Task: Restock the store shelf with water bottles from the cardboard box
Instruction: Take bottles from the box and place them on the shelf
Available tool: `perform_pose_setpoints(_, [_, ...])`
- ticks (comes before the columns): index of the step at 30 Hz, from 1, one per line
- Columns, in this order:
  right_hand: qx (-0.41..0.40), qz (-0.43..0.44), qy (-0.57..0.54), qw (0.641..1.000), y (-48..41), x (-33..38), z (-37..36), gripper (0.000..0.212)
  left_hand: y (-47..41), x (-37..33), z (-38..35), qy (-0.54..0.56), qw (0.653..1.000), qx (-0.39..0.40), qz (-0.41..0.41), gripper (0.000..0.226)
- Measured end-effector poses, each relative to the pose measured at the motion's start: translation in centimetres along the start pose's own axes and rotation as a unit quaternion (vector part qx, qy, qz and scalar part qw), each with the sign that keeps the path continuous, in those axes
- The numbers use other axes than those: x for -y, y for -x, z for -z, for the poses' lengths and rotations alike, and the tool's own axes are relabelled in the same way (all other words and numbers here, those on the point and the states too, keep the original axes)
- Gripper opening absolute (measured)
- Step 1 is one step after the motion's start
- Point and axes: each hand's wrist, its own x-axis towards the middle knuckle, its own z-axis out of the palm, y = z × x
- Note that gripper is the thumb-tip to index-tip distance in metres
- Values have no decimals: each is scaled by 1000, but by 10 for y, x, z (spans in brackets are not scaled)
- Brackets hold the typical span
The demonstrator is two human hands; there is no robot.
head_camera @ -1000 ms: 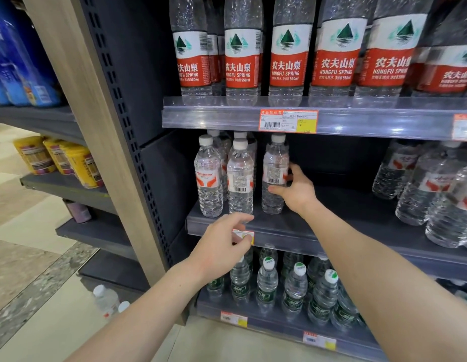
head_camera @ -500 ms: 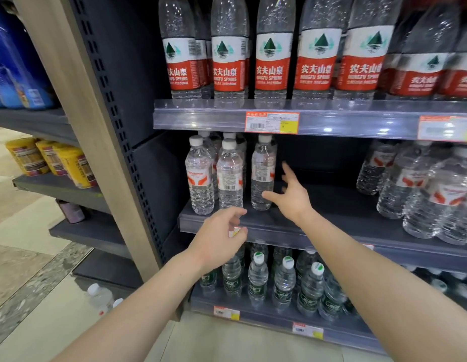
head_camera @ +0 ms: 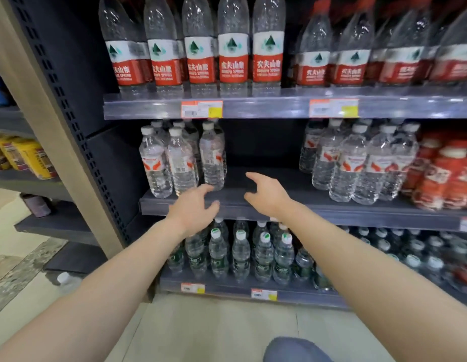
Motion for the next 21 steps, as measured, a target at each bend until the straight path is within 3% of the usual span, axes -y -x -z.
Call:
perform_pose_setpoints(9, [15, -56, 16, 998, 24, -43, 27, 62, -2, -50, -41, -195, 979, 58, -7, 67])
perform_pose_setpoints(15, [69, -143, -15, 987, 77, -23, 92, 63, 11, -111, 14, -222, 968, 120, 4, 70])
perform_pose_setpoints(21, [64, -218, -42, 973, 152, 13, 203, 62, 50, -208, 91, -233, 955, 182, -7, 66])
